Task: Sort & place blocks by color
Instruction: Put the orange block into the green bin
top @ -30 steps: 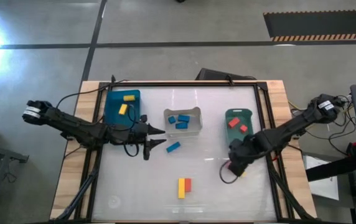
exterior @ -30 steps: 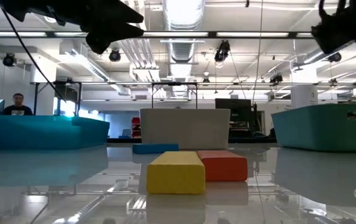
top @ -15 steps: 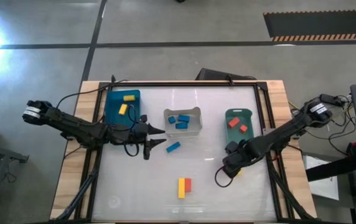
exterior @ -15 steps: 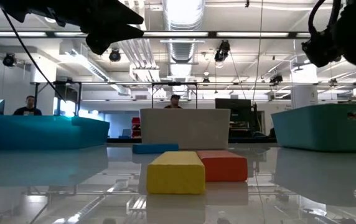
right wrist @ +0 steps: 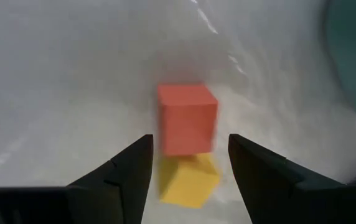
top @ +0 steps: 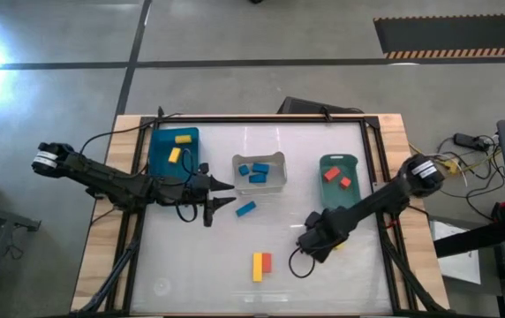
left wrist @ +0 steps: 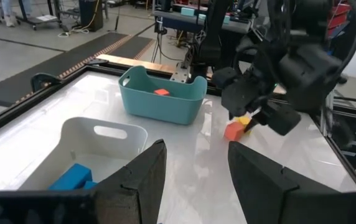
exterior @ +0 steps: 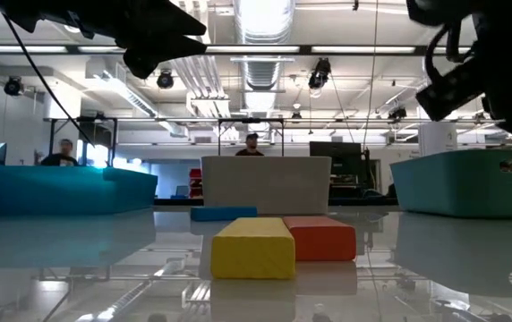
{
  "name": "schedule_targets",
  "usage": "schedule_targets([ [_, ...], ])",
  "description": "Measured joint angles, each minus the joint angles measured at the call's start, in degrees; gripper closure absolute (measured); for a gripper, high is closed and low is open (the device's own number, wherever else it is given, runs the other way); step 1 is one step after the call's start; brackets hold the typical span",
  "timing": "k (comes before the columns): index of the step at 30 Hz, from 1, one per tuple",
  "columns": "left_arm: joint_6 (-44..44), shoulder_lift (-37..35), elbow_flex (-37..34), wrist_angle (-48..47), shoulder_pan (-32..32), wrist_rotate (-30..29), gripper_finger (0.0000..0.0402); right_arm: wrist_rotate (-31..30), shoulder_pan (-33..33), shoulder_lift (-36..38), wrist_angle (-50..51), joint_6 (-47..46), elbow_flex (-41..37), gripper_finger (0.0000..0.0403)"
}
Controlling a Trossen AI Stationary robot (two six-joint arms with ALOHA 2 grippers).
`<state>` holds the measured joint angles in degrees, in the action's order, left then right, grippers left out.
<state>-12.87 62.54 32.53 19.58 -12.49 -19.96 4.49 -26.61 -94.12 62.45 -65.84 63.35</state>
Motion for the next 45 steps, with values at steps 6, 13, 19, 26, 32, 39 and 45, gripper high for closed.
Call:
schedule_targets([
  [6, 0.0, 0.0, 0.0, 0.0, 0.0, 0.0, 0.0244, 0.0, 0.0, -3.7, 1.1, 2.3, 0.7, 0.0202],
  [13, 0.0, 0.0, 0.0, 0.0, 0.0, 0.0, 0.0244, -0.4, 0.0, -4.6, -1.0, 3.6, 0.5, 0.0206],
  [19, 0.3, 0.0, 0.0, 0.0, 0.0, 0.0, 0.0244, -1.5, 0.4, -4.6, -1.0, 4.1, 0.6, 0.0261],
  [26, 0.3, 0.0, -0.1, 0.0, 0.0, 0.0, 0.0244, -1.5, 0.5, -4.4, -1.1, 6.9, 3.9, 0.0283],
  [32, 0.3, 0.0, -0.1, 0.0, 0.0, 0.0, 0.0244, -6.8, 1.5, -3.5, 2.9, 13.9, 12.8, 0.0283],
  [39, 0.3, 0.0, -0.1, -0.1, 0.0, 0.0, 0.0244, -15.0, 10.5, 1.2, 21.9, 22.0, 17.5, 0.0283],
  [45, 0.2, 0.0, -0.1, -0.5, 0.0, 0.0, 0.0244, -14.6, 24.9, 8.2, 21.6, 28.0, 12.1, 0.0283],
])
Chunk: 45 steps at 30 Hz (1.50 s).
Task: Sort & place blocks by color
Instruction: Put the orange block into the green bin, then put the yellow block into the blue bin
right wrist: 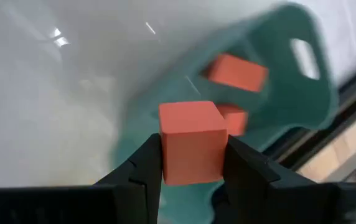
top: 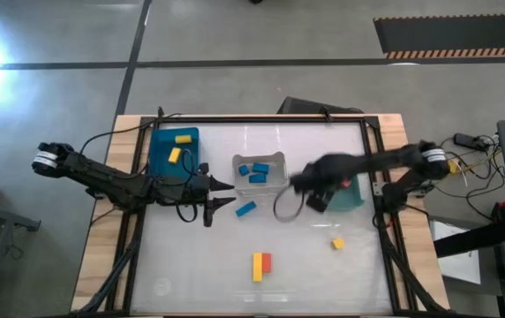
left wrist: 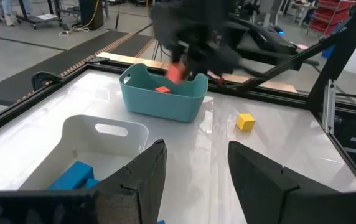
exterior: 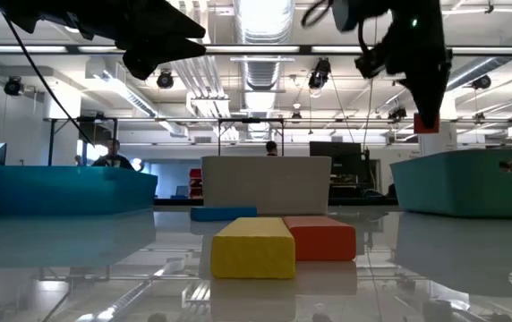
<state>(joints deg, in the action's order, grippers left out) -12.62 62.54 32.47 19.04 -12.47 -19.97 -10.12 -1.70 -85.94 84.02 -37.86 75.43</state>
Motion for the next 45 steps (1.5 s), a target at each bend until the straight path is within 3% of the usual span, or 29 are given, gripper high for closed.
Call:
schedule_targets([
  [5, 0.0, 0.0, 0.0, -0.2, 0.0, 0.0, 0.0244, 0.5, 12.2, 5.9, -2.8, 4.8, -5.9, 0.0283],
  [10, 2.3, 0.0, 0.0, -0.2, 0.0, 0.0, 0.0244, 5.9, 21.8, 9.6, -11.5, 9.4, -13.6, 0.0283],
  [14, 2.5, 0.0, 0.3, 0.0, 0.0, 0.0, 0.0244, 7.2, 26.6, 9.7, -17.9, 12.0, -18.6, 0.0281],
  [18, 2.5, 0.0, 0.2, 0.0, 0.0, 0.0, 0.0244, 7.2, 29.1, 8.4, -20.4, 14.7, -20.9, 0.0238],
  [22, 2.6, 0.0, 0.2, 0.0, 0.1, 0.0, 0.0244, 7.1, 29.9, 7.4, -21.2, 15.2, -21.6, 0.0193],
  [26, 2.5, 0.0, 0.2, 0.0, 0.1, -0.1, 0.0244, 7.1, 29.9, 7.6, -21.2, 15.4, -20.8, 0.0176],
  [36, 0.9, 0.0, -0.1, -0.1, 0.1, -0.1, 0.0244, 7.1, 26.1, 13.8, -20.9, 11.8, -14.9, 0.0190],
  [45, -0.2, 0.0, -0.1, -0.1, 0.1, -0.1, 0.0244, 6.7, 14.8, 20.4, -23.2, 7.4, -10.5, 0.0203],
])
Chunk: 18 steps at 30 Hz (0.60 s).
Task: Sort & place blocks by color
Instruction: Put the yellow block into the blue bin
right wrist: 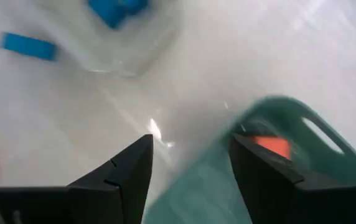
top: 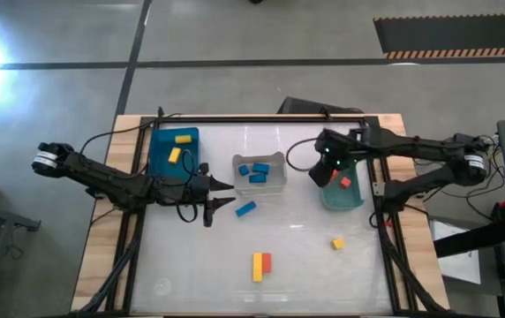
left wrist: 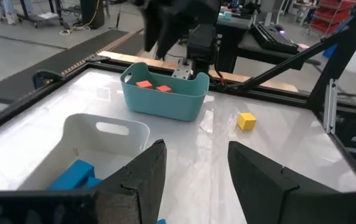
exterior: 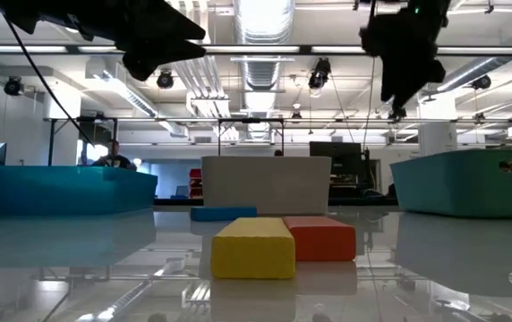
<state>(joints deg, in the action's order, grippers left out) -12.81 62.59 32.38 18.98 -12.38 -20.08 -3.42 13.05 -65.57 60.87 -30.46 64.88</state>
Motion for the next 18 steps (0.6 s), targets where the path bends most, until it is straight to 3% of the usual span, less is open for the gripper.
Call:
schedule_targets([
  [11, -6.4, 5.6, -0.2, 0.0, -0.1, 0.0, 0.0244, -10.3, -17.8, 2.5, -21.6, 0.4, -6.7, 0.0213],
  [15, -8.6, 9.0, -0.2, 0.1, -0.1, 0.1, 0.0244, -10.0, -22.6, 1.7, -31.9, 0.4, -10.2, 0.0213],
  [18, -10.2, 10.7, -0.2, 0.4, -0.1, 0.1, 0.0244, -6.1, -25.7, 0.8, -35.5, -1.8, -11.8, 0.0213],
])
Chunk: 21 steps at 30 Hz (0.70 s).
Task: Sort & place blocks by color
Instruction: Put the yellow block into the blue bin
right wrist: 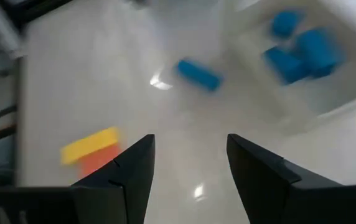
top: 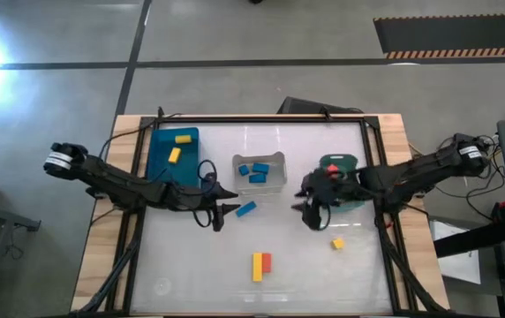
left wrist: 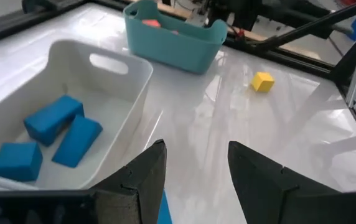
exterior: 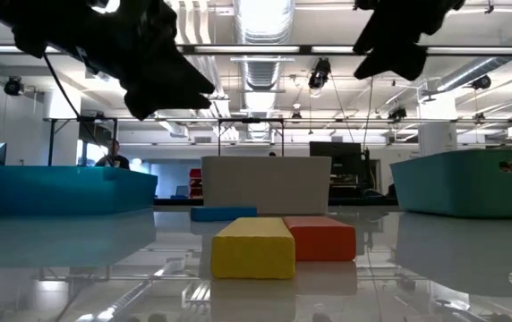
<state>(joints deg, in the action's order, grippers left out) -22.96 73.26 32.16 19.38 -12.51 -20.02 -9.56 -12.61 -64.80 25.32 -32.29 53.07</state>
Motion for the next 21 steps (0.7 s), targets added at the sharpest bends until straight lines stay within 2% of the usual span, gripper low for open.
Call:
schedule_targets([
  [6, -0.4, 1.3, 0.2, 0.1, 0.0, 0.0, 0.0244, 11.4, -5.8, -3.8, 1.4, -14.3, 0.0, 0.0213],
  [11, 0.0, 0.9, 0.6, 0.5, 0.0, 0.0, 0.0244, 19.3, -10.8, -9.4, 9.7, -27.7, 0.0, 0.0213],
  [18, 1.3, 0.1, 0.5, 0.1, 0.0, 0.0, 0.0244, 20.5, -15.1, -16.1, 33.2, -41.8, 2.7, 0.0213],
  [21, 1.3, 0.0, 0.5, 0.3, 0.0, 0.0, 0.0244, 20.2, -16.6, -17.5, 36.7, -43.4, 3.5, 0.0213],
])
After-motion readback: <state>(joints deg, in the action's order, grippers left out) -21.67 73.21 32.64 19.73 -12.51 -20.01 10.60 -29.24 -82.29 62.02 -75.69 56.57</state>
